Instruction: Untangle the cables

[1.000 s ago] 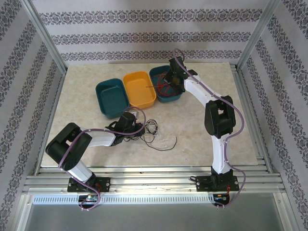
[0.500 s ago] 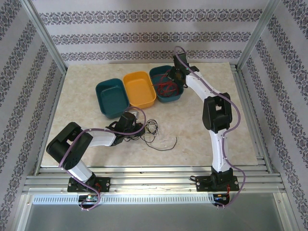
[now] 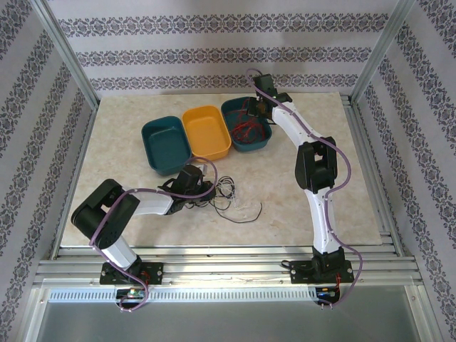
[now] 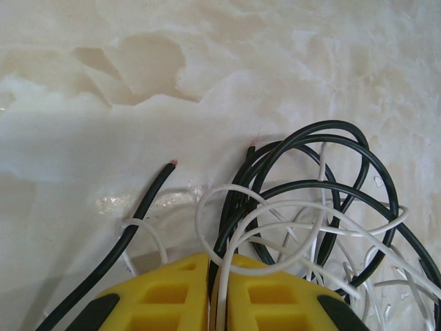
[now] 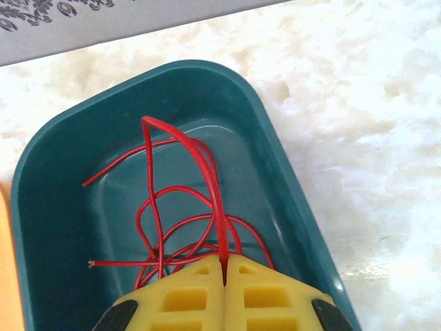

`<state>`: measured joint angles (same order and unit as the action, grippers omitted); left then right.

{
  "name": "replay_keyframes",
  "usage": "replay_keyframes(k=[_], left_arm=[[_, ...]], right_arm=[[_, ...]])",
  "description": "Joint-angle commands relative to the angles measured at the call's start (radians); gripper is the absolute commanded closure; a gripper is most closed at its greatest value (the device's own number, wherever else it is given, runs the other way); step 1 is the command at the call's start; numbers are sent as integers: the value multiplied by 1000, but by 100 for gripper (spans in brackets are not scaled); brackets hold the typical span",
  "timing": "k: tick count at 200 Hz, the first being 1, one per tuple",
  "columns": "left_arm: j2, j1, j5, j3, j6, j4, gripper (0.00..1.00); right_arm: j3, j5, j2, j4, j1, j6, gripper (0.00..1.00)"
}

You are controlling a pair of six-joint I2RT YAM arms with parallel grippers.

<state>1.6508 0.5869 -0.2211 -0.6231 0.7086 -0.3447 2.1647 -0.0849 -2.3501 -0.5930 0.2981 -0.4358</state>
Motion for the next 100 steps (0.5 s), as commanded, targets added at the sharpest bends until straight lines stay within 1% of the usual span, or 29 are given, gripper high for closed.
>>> replay_keyframes(k=[1,45,60,78,100], left_arm=[[20,-12,-13,-23,4,-8,87],[21,-12,-6,-27,3,-4,88],[19,-12,-5,-30,1,2,88],[15,-12,-7,-33,-2,7,88],[14,-12,-6,-31,-1,9,88]], right_arm=[[45,-62,-17,-22,-4,75,100],[111,-41,-67,-49,0,110,100],[123,-59,-85,-48,8,125,100],[150,-115,-105,-61,10,146,100],[153,-117,-113,-52,10,160,100]])
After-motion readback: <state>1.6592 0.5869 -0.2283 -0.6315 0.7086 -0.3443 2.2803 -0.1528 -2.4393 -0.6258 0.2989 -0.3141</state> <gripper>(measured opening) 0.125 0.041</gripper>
